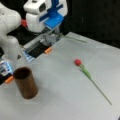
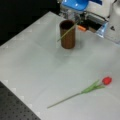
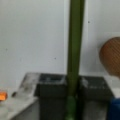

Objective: Flower insertion into a vase

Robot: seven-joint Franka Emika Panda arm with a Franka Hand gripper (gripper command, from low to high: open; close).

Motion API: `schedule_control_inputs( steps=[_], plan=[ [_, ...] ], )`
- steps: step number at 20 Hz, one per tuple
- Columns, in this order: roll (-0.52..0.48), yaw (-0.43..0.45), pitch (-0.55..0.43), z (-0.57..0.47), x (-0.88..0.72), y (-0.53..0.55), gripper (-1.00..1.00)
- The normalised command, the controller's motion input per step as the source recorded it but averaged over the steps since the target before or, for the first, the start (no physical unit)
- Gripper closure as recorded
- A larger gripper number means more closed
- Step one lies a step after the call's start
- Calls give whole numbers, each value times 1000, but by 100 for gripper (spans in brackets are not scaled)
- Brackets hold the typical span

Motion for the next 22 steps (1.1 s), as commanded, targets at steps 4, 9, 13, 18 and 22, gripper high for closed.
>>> schedule_control_inputs(
  steps=[4, 9, 13, 18, 22],
  plan=[
    [74, 36, -72, -20, -605, -454, 100],
    [-4, 50, -151, -240, -761, -560, 100],
    [-83, 110, -176, -302, -840, -554, 100],
    [-139, 132, -104, -189, -803, -449, 100],
    [-146, 116, -56, -71, -611, -271, 100]
  ],
)
